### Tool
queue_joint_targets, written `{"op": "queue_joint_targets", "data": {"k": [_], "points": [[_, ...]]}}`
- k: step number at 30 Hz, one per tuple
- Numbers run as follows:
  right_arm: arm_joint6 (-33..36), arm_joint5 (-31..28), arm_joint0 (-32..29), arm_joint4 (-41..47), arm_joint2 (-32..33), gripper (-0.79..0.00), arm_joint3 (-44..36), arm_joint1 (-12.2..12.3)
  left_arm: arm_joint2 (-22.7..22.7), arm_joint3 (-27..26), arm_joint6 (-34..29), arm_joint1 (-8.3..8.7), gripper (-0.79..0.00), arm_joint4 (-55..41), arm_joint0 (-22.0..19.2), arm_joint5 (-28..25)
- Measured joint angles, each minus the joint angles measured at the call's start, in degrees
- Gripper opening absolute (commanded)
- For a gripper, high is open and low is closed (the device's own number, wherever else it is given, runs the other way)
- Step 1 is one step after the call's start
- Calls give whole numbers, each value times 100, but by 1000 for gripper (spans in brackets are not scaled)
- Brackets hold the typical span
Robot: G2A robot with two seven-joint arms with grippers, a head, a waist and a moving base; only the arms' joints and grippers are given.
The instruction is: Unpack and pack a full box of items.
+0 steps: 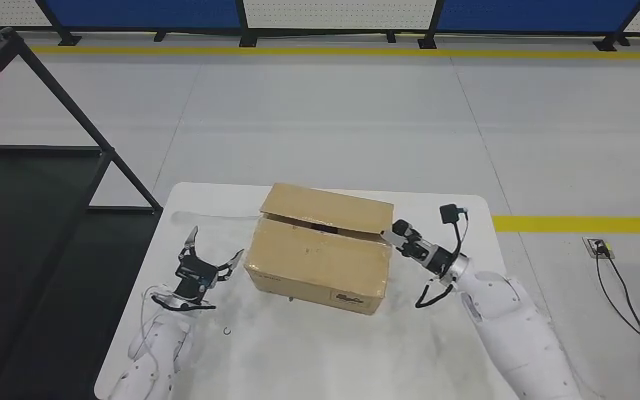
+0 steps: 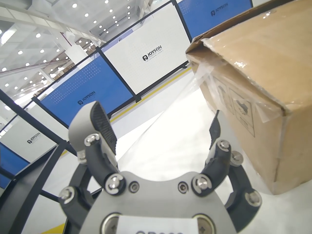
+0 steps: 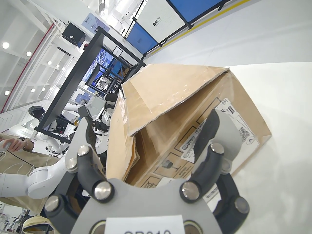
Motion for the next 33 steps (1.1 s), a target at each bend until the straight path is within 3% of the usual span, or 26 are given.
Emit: {"op": "queue_joint_targets", "data": {"k": [12,21,33], "points": [[-356,-225,-583,-123,800,0,-481,254,164,-45,216,43,0,439,20,-369],[307,-272,-1015,-159,1111,0,-1188,436,199,-44,448,97,0,702,-1,-617],[1338,-275,-1100,406,1153,0,-1643,601,291,-111,513,130,0,844,19,-748]]}}
